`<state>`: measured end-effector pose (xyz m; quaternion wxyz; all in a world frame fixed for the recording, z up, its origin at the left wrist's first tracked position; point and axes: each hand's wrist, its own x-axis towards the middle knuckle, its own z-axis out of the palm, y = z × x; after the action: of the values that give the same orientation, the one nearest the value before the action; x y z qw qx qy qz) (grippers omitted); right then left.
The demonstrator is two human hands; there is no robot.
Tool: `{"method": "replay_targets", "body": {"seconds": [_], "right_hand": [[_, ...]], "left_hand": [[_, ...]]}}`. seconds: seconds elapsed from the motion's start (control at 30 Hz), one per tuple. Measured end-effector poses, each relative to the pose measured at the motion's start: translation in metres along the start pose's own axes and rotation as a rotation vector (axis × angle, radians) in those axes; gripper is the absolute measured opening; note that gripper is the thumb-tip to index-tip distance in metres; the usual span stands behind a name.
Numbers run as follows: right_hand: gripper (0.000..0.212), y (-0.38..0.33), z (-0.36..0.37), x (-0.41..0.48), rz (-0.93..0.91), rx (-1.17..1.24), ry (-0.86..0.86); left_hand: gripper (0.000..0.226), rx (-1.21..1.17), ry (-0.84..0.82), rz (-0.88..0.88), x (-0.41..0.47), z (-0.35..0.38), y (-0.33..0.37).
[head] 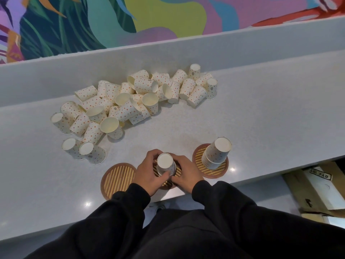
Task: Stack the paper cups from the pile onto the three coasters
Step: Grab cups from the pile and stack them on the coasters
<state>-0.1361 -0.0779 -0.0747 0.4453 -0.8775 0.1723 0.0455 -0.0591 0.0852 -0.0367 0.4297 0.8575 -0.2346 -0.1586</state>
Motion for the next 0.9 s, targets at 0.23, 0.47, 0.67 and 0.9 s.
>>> {"method": "replay_targets", "body": {"seconds": [0.23,0.47,0.67,0.9], "right_hand": [[0.071,0.003,-0.001,0.001,-0.015,0.025,-0.008],[0.070,0.001,-0.003,0.002,-0.067,-0.034,-0.022],[0.071,-0.001,-0.004,0.003,-0.042,-0.066,-0.045],[0.086,-0.033,-0.033,0.000,-0.010,-0.059,-0.095]], "left_hand": [[0.073,0.049,-0.070,-0.028,0.004,0.007,-0.012],[0.074,0.123,-0.140,-0.039,0.007,0.016,-0.021],[0.076,0.119,-0.141,-0.075,0.007,0.016,-0.027],[0.082,0.122,-0.157,-0.067,0.008,-0.007,-0.027]]}}
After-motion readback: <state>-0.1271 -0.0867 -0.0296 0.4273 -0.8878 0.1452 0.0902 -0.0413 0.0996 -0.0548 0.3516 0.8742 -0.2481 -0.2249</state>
